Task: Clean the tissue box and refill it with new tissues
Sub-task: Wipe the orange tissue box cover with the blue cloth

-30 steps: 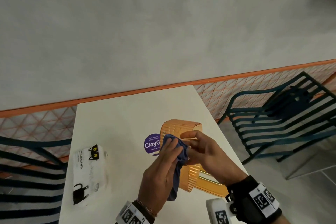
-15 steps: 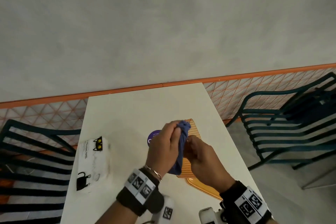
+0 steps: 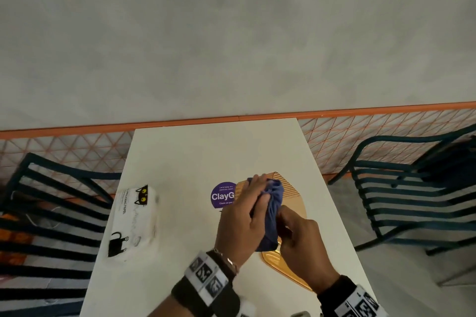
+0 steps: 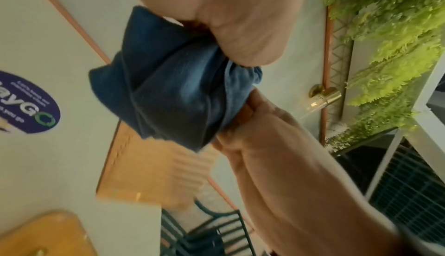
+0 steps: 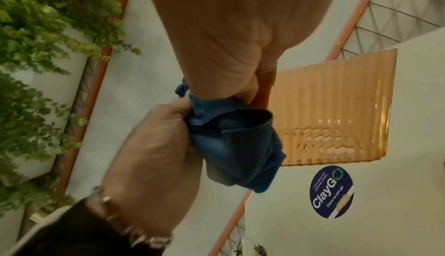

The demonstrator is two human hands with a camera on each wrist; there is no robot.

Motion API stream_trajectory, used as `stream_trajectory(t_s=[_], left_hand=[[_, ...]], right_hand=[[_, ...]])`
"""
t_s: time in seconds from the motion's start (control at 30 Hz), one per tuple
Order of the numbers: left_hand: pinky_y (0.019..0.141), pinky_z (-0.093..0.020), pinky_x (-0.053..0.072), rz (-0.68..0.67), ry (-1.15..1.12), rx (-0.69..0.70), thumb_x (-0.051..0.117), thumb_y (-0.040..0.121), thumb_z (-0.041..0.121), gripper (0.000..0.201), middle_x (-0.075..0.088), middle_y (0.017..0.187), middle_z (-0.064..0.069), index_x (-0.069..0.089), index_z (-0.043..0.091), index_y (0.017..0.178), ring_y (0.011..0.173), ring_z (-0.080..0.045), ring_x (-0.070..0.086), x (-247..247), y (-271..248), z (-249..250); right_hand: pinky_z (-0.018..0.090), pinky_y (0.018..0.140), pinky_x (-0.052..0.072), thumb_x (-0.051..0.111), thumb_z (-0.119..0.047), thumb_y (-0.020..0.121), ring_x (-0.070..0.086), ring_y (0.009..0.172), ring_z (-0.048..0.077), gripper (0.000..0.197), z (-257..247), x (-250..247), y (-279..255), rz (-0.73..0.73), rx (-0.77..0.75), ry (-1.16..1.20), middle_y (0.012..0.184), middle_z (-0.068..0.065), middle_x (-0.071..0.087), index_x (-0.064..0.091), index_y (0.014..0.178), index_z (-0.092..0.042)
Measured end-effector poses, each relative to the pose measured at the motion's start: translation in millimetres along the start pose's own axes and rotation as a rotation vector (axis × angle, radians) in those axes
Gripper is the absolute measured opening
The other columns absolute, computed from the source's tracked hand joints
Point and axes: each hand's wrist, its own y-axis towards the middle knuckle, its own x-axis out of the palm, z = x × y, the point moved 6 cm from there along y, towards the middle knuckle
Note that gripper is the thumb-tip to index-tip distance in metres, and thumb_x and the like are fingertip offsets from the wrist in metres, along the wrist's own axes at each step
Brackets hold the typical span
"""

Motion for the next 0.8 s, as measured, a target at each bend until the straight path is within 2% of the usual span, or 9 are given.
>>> stream_trajectory(t_s=[0.17,0.3,0.33,0.4,0.47,0.53,0.63,0.7,0.8], left_hand=[[0.062,0.001,0.042,0.066,0.017,-0.232,0.048,0.106,0.03,0.032,0.073,0.099,0.008,0.064,0.02,0.132,0.083,-0.006,0.069,-4,26,-43],[0.048,-0.004,0.042,0.029,-0.042,-0.086,0.048,0.104,0.033,0.039,0.059,0.064,0.022,0.045,0.042,0.142,0.06,0.013,0.061,3,-19,4],[0.048,-0.002,0.041,0.013,-0.038,-0.038,0.049,0.104,0.034,0.04,0.061,0.068,0.021,0.045,0.043,0.143,0.062,0.015,0.061,7,-21,11],[0.054,-0.001,0.044,0.043,-0.042,-0.066,0.049,0.103,0.037,0.043,0.071,0.096,0.016,0.05,0.035,0.146,0.073,0.008,0.065,9,-8,3],[0.058,-0.003,0.047,0.081,-0.083,-0.23,0.047,0.103,0.038,0.042,0.071,0.106,0.015,0.055,0.029,0.143,0.078,0.006,0.065,6,7,-19],[0.06,-0.007,0.049,0.147,-0.143,-0.382,0.045,0.104,0.038,0.032,0.07,0.099,0.016,0.062,0.028,0.13,0.078,0.007,0.064,1,8,-39],[0.068,-0.024,0.055,0.237,-0.345,-0.677,0.043,0.105,0.042,0.03,0.073,0.095,-0.002,0.065,0.022,0.105,0.081,-0.008,0.068,5,-7,-73],[0.078,-0.039,0.059,0.238,-0.69,-0.953,0.049,0.103,0.046,0.035,0.073,0.096,-0.009,0.066,0.016,0.105,0.086,-0.024,0.071,17,-24,-88],[0.078,-0.043,0.057,0.196,-1.131,-1.051,0.048,0.102,0.05,0.041,0.072,0.101,-0.011,0.065,0.013,0.107,0.089,-0.028,0.07,26,-43,-76]], right_hand=[[0.015,0.081,0.056,0.049,0.025,0.078,0.068,0.096,-0.004,0.06,5,-3,-3,-0.047,-0.004,-0.052,0.099,-0.022,0.073,0.072,0.105,-0.024],[0.017,0.07,0.057,0.052,0.012,0.08,0.069,0.083,0.002,0.046,3,-5,-5,-0.028,-0.008,-0.049,0.087,-0.019,0.073,0.072,0.096,-0.026],[0.019,0.063,0.056,0.053,0.006,0.079,0.069,0.076,0.006,0.039,1,-8,-5,-0.002,-0.016,-0.046,0.081,-0.018,0.072,0.07,0.091,-0.027],[0.015,0.061,0.054,0.055,0.008,0.079,0.068,0.076,0.005,0.042,-2,-13,-3,0.006,-0.025,-0.019,0.081,-0.02,0.071,0.07,0.093,-0.029],[0.006,0.074,0.05,0.055,0.022,0.08,0.067,0.09,-0.006,0.054,-4,-12,-2,-0.034,-0.027,-0.03,0.094,-0.024,0.072,0.074,0.103,-0.024],[0.002,0.079,0.047,0.055,0.024,0.083,0.064,0.094,-0.013,0.056,-7,-12,-2,-0.037,-0.031,-0.063,0.098,-0.029,0.07,0.075,0.105,-0.024],[0.005,0.08,0.05,0.06,0.014,0.088,0.067,0.094,-0.006,0.051,-3,-7,-6,-0.036,-0.05,-0.131,0.099,-0.027,0.072,0.074,0.106,-0.032],[0.009,0.083,0.053,0.063,0.008,0.089,0.069,0.093,-0.001,0.048,2,-3,-11,-0.057,-0.057,-0.191,0.103,-0.023,0.073,0.073,0.108,-0.035],[0.021,0.096,0.053,0.063,-0.006,0.095,0.067,0.105,0.009,0.035,-2,3,-8,-0.175,-0.016,-0.281,0.117,-0.013,0.07,0.07,0.12,-0.03]])
